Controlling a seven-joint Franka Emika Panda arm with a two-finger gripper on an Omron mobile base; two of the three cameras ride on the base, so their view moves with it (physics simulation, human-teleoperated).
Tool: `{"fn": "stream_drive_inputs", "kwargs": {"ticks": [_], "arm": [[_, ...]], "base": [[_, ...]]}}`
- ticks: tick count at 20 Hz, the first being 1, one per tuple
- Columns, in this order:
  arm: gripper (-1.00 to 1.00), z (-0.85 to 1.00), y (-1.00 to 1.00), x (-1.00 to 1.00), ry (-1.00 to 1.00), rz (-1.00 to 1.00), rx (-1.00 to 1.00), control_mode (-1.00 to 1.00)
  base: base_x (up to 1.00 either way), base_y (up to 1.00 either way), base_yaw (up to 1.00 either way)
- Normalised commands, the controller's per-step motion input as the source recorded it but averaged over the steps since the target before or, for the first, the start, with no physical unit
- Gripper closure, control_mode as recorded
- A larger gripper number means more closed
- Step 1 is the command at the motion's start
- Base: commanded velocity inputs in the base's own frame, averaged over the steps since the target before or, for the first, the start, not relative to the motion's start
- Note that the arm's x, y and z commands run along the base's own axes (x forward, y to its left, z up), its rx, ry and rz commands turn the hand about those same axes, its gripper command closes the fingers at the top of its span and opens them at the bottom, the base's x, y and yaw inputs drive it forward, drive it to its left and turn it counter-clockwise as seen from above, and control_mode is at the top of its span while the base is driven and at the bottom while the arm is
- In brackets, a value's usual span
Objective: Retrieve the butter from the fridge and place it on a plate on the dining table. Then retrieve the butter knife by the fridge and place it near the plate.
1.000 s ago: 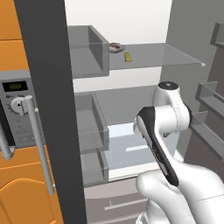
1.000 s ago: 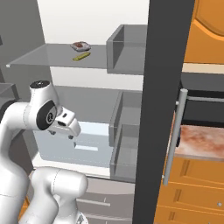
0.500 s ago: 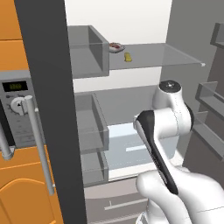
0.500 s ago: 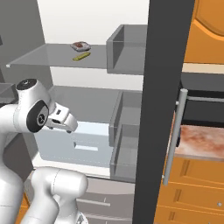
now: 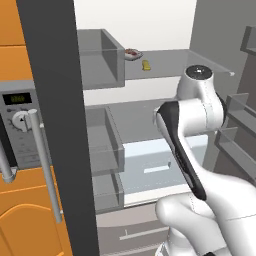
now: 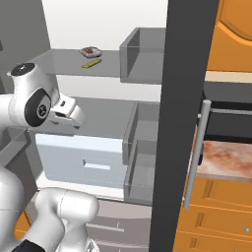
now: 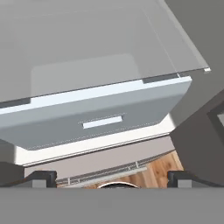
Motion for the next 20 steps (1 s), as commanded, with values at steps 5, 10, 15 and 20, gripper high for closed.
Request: {"fn": "stream_drive_inputs", "kwargs": {"ticks": [5, 10, 15, 20], "arm": [[-1.00, 0.56, 0.00, 0.22, -0.18, 0.00, 0.00, -1.00], [-1.00, 0.51, 0.00, 0.24, -0.22, 0.00, 0.00, -1.00], [-1.00, 0.56, 0.00, 0.15, -0.22, 0.00, 0.00, -1.00], [-1.00, 0.51, 0.09, 0.30, -0.21, 0.00, 0.00, -1.00]], "base": [[0.00, 0.00, 0.00], [0.00, 0.00, 0.00], [0.00, 0.00, 0.00], [0.00, 0.00, 0.00]]}}
